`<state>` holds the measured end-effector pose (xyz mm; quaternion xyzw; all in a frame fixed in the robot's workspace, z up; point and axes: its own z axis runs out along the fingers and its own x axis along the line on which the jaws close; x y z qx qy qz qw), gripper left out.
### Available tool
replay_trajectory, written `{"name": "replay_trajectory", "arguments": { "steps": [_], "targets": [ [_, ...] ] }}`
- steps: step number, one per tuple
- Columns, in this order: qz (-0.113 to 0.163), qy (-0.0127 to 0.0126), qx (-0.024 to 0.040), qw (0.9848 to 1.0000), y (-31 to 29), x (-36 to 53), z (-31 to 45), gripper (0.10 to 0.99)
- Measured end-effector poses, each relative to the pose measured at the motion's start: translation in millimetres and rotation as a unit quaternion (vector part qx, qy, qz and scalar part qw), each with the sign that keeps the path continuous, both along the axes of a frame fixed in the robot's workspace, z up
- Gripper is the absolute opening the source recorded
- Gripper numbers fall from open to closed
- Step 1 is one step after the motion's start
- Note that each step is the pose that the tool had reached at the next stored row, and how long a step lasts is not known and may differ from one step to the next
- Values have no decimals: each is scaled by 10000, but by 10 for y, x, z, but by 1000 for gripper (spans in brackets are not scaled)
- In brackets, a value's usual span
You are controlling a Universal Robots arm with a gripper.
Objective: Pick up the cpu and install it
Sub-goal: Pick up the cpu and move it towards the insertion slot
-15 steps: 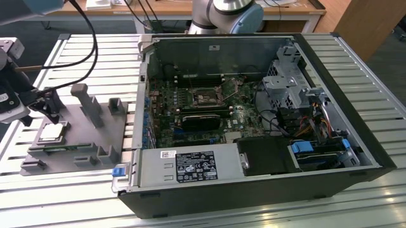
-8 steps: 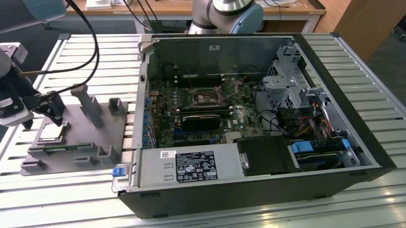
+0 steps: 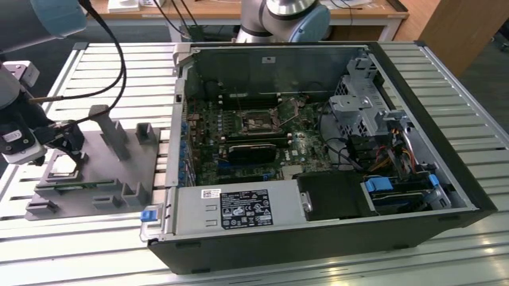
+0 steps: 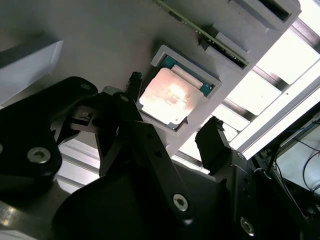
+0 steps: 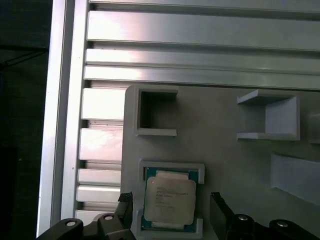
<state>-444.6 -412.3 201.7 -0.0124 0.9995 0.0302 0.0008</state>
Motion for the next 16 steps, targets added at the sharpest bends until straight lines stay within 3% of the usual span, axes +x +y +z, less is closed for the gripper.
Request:
{"name": "replay_trajectory", "arguments": {
  "steps": [16],
  "targets": [
    [-39, -1, 14, 10000, -5, -5, -136, 714]
  ]
}}
